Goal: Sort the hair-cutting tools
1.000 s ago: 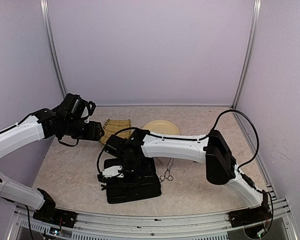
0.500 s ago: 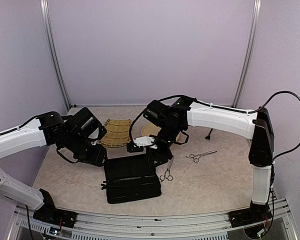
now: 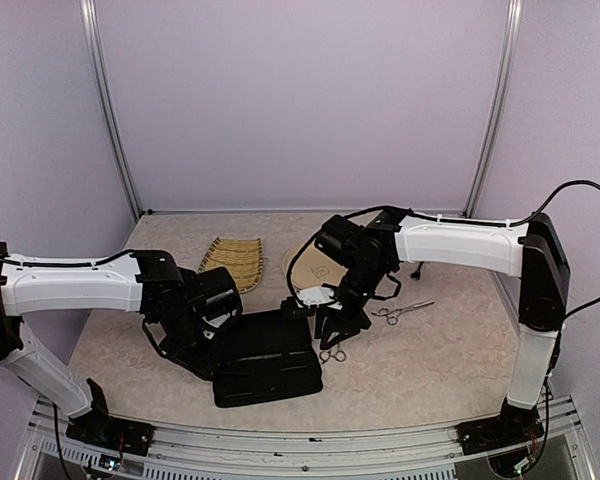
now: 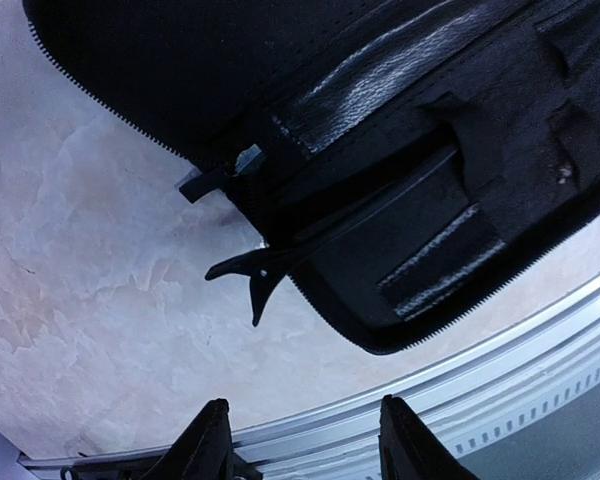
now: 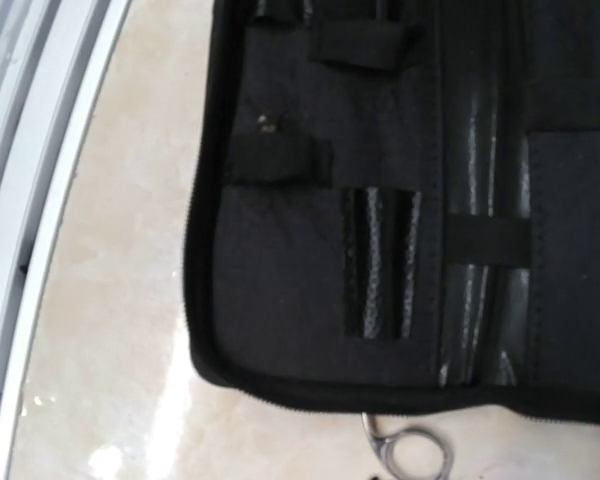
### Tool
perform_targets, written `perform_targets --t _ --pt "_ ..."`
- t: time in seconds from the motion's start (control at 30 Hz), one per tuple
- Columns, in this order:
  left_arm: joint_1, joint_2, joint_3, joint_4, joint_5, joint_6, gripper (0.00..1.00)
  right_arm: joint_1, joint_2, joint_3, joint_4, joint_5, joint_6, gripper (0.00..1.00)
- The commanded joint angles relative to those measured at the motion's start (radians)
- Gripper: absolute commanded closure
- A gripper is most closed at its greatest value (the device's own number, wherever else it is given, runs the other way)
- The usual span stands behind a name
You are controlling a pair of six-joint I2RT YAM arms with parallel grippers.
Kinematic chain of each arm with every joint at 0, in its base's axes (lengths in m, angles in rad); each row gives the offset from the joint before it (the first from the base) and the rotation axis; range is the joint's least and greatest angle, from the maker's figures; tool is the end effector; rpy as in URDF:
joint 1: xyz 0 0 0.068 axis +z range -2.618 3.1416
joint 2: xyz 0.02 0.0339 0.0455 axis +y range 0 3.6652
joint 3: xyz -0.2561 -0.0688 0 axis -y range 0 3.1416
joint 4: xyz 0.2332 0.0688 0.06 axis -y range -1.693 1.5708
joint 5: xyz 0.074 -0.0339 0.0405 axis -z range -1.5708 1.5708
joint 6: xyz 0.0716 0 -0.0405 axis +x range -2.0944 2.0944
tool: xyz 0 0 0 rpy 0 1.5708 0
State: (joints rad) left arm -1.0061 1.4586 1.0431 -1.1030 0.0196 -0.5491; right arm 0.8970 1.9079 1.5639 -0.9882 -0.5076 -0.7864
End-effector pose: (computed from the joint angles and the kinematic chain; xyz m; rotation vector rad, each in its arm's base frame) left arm 0.1254 -0.2005 0.1834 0.7068 3.0359 -0.0790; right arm 0.2079 0.3161 0.2003 -2.1761 1.8255 0.7541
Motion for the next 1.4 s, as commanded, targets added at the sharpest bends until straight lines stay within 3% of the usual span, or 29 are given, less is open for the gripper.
perform_targets --t 0.0,0.1,0.2,0.67,1.13,1.37 --pt "-0.003 0.079 -0.015 0.005 -0.057 0.084 0.50 -0.013 -0.013 -0.013 0.042 -0.038 -0.021 0.71" --pt "-0.001 0.123 -0.008 0.001 -0.123 0.113 0.54 -0.016 -0.018 -0.025 0.053 -0.034 -0.013 0.73" --pt "0.006 0.135 0.000 0.026 -0.092 0.145 0.62 -0.020 -0.017 -0.032 0.057 -0.033 -0.014 0.73" --pt "0.035 0.214 0.002 0.066 -0.121 0.176 0.71 -0.021 0.008 -0.030 0.051 -0.013 -0.013 0.76" --pt "0.016 0.225 -0.015 0.099 -0.055 0.221 0.81 -0.022 0.022 -0.024 0.048 0.000 -0.011 0.79" --pt "0.000 0.231 -0.017 0.114 -0.057 0.219 0.91 -0.028 0.021 -0.037 0.057 -0.026 -0.016 0.83"
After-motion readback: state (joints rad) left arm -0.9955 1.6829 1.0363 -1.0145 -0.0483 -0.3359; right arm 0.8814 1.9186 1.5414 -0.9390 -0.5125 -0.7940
